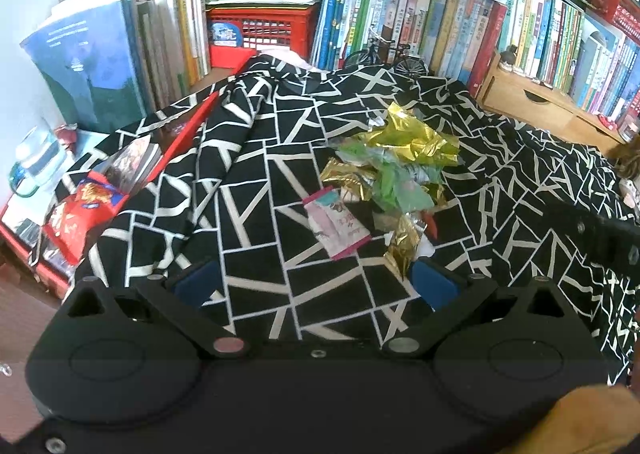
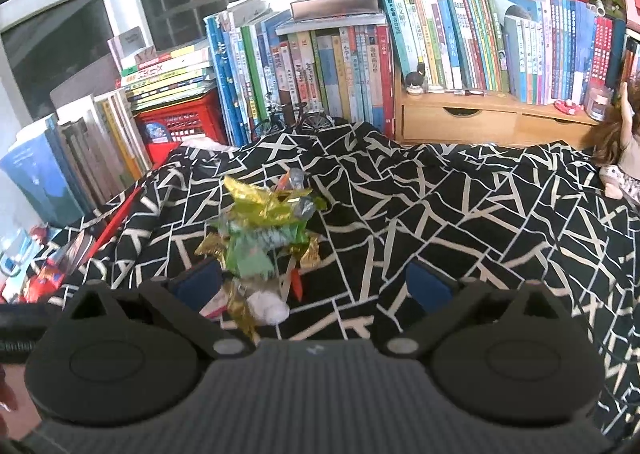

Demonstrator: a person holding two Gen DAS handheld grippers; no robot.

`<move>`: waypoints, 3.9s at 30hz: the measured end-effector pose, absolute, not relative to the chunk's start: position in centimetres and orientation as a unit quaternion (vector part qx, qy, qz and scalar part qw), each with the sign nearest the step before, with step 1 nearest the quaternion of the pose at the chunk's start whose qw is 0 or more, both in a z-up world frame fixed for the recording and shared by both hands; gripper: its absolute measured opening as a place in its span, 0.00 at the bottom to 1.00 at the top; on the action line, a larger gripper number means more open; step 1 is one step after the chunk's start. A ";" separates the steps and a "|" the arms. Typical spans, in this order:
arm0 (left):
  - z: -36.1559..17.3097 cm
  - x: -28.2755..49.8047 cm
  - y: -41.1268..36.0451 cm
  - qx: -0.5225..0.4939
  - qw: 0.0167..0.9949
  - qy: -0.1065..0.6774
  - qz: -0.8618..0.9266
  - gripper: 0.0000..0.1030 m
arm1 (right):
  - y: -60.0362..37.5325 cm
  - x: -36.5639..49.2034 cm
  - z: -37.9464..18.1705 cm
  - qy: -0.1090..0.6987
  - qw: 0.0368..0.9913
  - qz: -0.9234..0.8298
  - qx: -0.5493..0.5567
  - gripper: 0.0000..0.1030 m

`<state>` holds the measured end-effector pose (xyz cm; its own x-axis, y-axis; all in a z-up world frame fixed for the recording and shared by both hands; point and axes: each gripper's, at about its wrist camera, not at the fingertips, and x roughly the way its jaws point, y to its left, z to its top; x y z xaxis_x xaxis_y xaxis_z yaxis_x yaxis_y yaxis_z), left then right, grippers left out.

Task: Collect trash

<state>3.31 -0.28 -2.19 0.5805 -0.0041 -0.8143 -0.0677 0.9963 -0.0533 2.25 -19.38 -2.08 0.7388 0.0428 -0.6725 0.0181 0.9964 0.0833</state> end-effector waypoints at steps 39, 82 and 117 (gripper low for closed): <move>-13.0 12.7 -7.0 -0.104 0.862 0.496 -0.006 0.30 | -17.5 20.3 -10.2 0.443 0.873 0.204 0.001 0.26; -3.8 -9.0 -3.8 -0.058 0.909 0.413 -0.018 0.19 | -22.6 -6.7 -3.6 0.358 0.927 0.083 0.079 0.21; -23.7 -29.3 5.9 -0.117 0.847 0.506 0.114 0.19 | -11.9 -22.1 -20.3 0.504 0.817 0.273 0.061 0.21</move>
